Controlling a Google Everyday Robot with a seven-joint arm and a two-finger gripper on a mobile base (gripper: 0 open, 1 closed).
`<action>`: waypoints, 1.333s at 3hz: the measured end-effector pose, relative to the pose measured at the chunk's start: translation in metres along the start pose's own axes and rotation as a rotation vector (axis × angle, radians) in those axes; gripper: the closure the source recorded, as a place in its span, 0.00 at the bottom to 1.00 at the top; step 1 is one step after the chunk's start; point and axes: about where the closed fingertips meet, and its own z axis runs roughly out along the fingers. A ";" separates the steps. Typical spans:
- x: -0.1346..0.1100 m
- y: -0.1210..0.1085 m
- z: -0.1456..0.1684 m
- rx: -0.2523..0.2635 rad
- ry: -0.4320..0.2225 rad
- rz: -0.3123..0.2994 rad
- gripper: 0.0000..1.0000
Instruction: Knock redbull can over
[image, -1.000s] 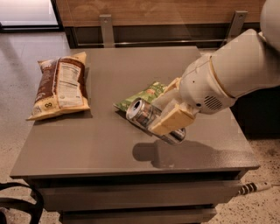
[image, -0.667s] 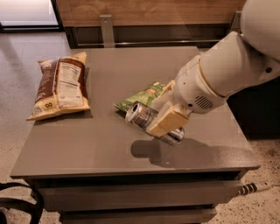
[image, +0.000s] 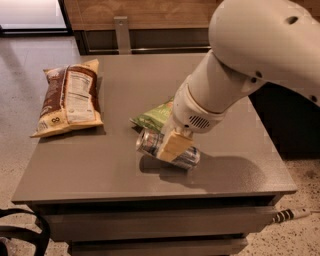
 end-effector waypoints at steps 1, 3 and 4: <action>-0.010 -0.004 0.028 -0.022 0.078 -0.032 1.00; -0.021 -0.007 0.050 -0.039 0.071 -0.058 0.98; -0.021 -0.007 0.050 -0.039 0.071 -0.058 0.77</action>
Offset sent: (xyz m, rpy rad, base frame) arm 0.0268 0.0447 -0.0476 -0.1099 0.0303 0.0655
